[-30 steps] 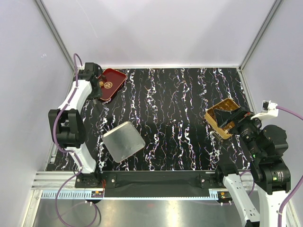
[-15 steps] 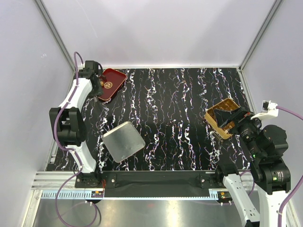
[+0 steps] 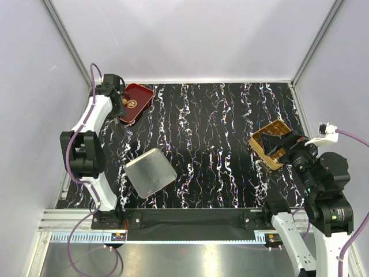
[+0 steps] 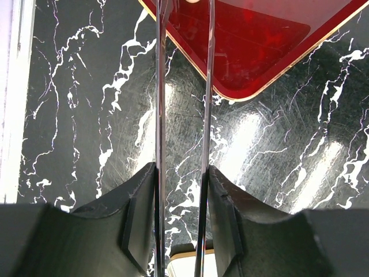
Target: Pack the chocolate
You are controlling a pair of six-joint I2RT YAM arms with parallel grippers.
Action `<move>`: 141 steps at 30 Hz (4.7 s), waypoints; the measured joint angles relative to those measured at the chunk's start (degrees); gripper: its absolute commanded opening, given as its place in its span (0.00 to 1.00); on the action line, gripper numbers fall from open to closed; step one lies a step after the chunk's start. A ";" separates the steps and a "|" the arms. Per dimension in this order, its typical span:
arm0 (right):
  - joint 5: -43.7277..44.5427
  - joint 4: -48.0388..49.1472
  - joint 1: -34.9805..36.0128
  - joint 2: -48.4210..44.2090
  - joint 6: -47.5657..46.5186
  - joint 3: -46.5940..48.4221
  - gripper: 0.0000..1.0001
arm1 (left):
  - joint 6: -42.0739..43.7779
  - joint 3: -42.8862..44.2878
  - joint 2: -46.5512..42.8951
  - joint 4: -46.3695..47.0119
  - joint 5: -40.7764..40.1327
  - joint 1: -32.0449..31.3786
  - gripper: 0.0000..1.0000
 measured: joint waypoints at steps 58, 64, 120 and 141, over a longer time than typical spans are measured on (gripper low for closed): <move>0.81 0.00 0.00 0.07 1.77 -0.02 1.00 | -2.47 6.12 -4.46 -3.28 17.27 -15.32 0.33; 0.83 -0.11 0.00 0.07 2.34 0.17 1.00 | -6.40 10.75 -1.99 2.93 24.96 -34.23 0.32; 0.85 -0.50 0.00 -0.50 2.32 2.14 1.00 | -5.73 22.86 21.64 20.22 31.26 -55.23 0.41; 0.81 -0.50 0.00 -0.50 2.78 2.14 1.00 | -3.50 27.26 17.51 9.20 24.26 -53.46 0.40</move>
